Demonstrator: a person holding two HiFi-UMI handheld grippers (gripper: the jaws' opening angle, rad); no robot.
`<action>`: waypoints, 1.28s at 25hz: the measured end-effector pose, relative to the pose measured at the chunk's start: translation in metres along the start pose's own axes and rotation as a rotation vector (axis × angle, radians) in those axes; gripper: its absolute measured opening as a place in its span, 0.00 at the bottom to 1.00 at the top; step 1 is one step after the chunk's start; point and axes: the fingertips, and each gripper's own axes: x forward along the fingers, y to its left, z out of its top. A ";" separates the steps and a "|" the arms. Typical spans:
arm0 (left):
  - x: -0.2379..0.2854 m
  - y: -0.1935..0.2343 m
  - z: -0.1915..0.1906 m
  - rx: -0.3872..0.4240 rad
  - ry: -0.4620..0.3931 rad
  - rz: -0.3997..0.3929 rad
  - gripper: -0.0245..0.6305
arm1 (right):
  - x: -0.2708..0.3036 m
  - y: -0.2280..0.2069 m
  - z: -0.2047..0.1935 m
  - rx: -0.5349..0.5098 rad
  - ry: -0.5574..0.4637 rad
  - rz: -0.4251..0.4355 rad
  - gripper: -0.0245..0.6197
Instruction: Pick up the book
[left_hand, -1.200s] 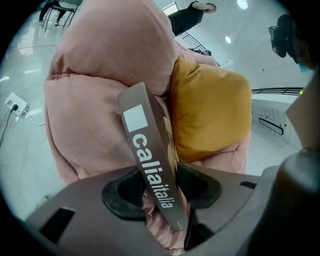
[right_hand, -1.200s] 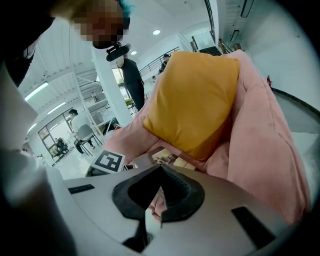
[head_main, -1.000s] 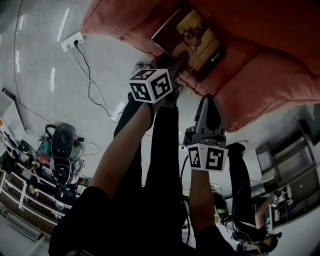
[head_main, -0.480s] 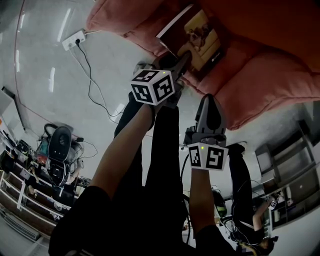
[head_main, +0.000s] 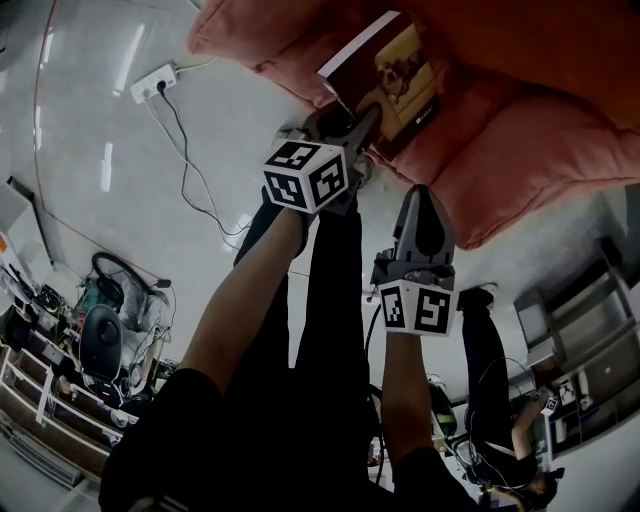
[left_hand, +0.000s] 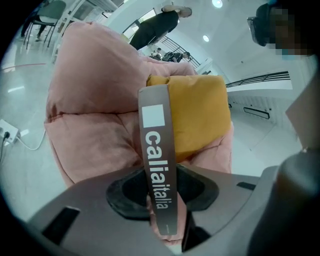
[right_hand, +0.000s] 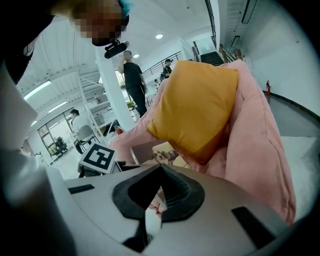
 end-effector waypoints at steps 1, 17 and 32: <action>-0.003 -0.002 0.001 0.010 -0.005 -0.002 0.27 | -0.003 0.001 0.001 -0.001 -0.003 -0.001 0.04; -0.056 -0.027 0.013 0.107 -0.036 -0.033 0.26 | -0.037 0.022 0.011 -0.013 -0.039 -0.006 0.04; -0.143 -0.101 0.088 0.173 -0.131 -0.071 0.26 | -0.082 0.047 0.083 -0.051 -0.113 -0.035 0.04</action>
